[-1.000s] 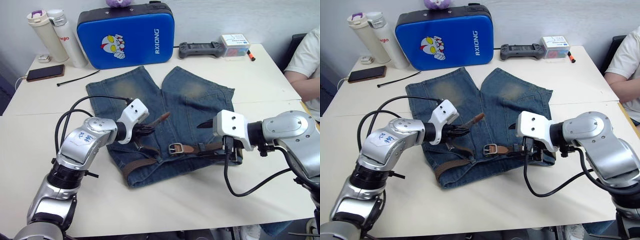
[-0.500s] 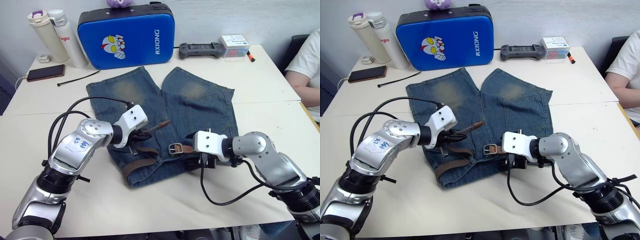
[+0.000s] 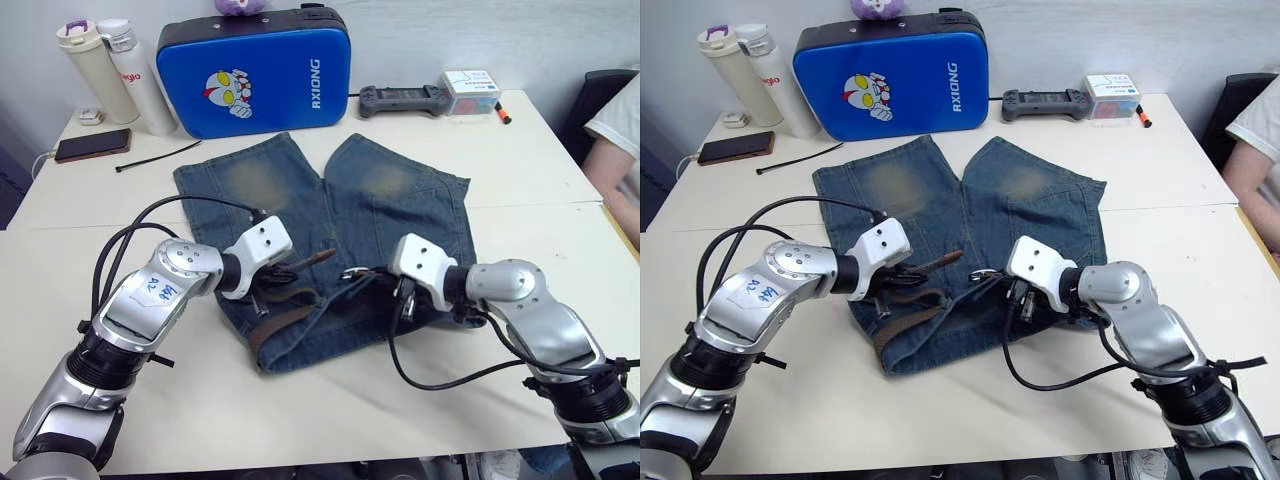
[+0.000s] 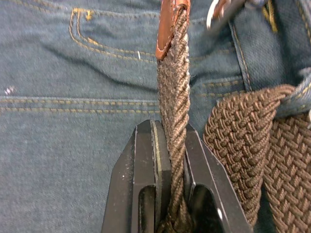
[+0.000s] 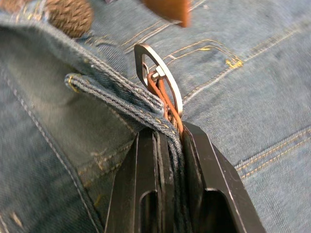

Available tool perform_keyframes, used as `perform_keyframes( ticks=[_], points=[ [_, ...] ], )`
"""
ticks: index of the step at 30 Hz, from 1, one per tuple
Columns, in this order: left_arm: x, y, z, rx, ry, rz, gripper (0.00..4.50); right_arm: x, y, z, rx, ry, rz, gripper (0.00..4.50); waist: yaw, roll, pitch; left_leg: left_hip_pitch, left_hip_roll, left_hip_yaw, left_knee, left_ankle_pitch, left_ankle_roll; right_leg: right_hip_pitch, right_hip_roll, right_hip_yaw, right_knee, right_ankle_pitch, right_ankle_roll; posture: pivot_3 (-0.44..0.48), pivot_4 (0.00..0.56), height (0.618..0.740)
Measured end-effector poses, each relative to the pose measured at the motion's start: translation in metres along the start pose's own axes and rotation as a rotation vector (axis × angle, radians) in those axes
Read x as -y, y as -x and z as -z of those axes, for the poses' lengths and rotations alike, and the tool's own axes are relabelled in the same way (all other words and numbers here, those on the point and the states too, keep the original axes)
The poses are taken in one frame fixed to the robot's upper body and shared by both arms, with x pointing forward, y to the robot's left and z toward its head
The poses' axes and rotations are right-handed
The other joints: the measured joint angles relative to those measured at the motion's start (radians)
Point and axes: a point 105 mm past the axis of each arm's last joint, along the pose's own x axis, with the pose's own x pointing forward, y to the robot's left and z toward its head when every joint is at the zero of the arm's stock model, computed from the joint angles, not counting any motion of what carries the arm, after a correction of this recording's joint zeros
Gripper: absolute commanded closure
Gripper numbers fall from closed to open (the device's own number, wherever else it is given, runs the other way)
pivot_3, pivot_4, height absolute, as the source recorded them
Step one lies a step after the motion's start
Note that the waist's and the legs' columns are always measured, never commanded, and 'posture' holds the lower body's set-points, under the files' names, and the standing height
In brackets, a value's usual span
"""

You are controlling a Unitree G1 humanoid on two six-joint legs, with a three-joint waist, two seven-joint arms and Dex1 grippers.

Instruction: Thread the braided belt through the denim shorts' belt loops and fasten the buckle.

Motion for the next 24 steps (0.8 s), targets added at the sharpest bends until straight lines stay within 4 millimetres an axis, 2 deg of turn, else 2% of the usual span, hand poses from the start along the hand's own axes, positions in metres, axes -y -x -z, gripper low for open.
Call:
perform_keyframes(
  ticks=[6, 11, 24],
  points=[
    [0.008, -0.012, 0.004, -0.046, 0.061, 0.012, 4.5, 0.002, -0.004, -0.004, 0.016, -0.172, 0.08, 4.46, 0.0, 0.0, 0.0, 0.0, 0.0, 0.0, 0.0, 0.0, 0.0, 0.0, 0.0, 0.0, 0.002, 0.0, 0.0, 0.0, 0.15, 0.74],
    [0.014, -0.017, -0.003, -0.053, 0.083, 0.027, 4.5, 0.001, -0.007, -0.005, -0.005, -0.262, 0.12, 4.46, -0.002, 0.0, 0.0, 0.0, 0.0, 0.0, 0.0, 0.0, 0.0, 0.0, 0.0, 0.0, 0.002, 0.0, 0.0, 0.0, 0.15, 0.74],
    [0.017, -0.016, 0.0, -0.079, 0.112, 0.033, 4.5, 0.007, -0.007, -0.005, -0.067, -0.37, 0.233, 4.46, -0.002, 0.0, 0.0, 0.0, -0.001, 0.0, 0.0, 0.0, 0.0, 0.0, 0.0, 0.0, 0.002, 0.0, 0.0, 0.0, 0.15, 0.74]
  ],
)
